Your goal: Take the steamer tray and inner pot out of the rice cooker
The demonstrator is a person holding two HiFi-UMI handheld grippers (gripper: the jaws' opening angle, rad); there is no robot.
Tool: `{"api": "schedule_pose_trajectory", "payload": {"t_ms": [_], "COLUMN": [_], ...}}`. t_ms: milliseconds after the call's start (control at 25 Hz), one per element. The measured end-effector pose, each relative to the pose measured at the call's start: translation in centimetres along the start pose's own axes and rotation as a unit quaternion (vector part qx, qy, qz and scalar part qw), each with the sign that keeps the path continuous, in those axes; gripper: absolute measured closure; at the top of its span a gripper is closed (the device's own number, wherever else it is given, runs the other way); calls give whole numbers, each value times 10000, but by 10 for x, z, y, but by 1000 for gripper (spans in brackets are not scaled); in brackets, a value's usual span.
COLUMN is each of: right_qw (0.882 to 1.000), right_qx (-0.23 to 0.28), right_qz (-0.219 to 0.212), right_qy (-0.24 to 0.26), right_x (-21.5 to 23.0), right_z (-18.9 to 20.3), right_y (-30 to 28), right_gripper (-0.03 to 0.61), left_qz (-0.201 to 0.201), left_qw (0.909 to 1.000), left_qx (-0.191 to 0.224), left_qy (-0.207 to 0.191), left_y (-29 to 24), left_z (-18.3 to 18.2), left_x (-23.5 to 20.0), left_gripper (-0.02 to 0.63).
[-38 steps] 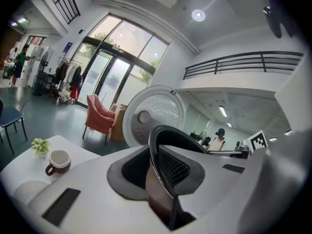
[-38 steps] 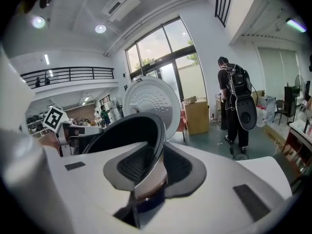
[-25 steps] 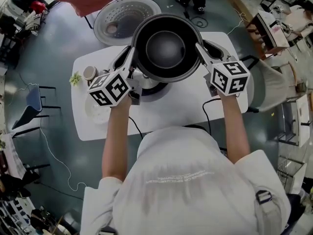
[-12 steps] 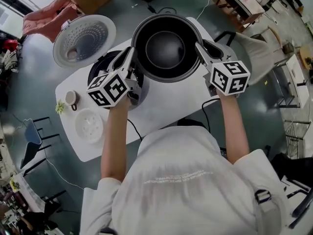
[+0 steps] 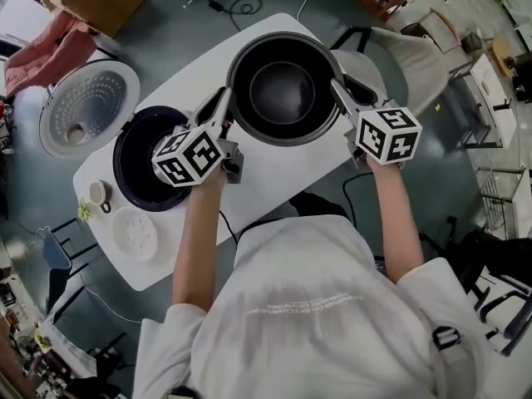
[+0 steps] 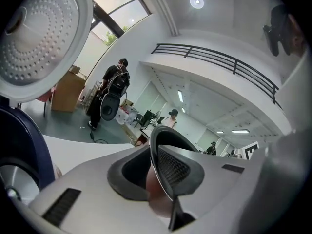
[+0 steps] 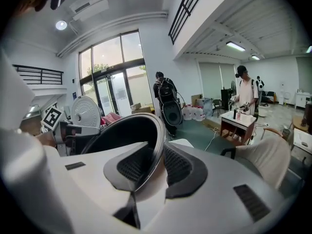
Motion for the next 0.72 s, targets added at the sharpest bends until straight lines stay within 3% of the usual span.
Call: {"api": "schedule_pose_trajectory", "payload": {"t_ms": [400,720], "right_qw": [9964,9918], "right_qx": [-694,-1009], "right_qz": [-256,-463], "right_qy": [-417,-636], "right_x": [60,89], "right_z": [61,88], "right_y": [-31,-66], "right_gripper": [473,475], "left_qz": [-492,-836], "left_qw": [9976,9923], "left_qx": [-431,-830], "left_qy": [223,381], "left_y": [-52,-81], "left_z": [61,93], "left_x": [-14,-39], "left_gripper": [557,557]}}
Point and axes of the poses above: the fingertips, and each gripper's own axes: y backward along the fingers, x to its right, z out of its underside, the point moved 4 cm from there along y, backward along the fingers, and after that the axes turned 4 degrees about -z, right-handed, at the moved point
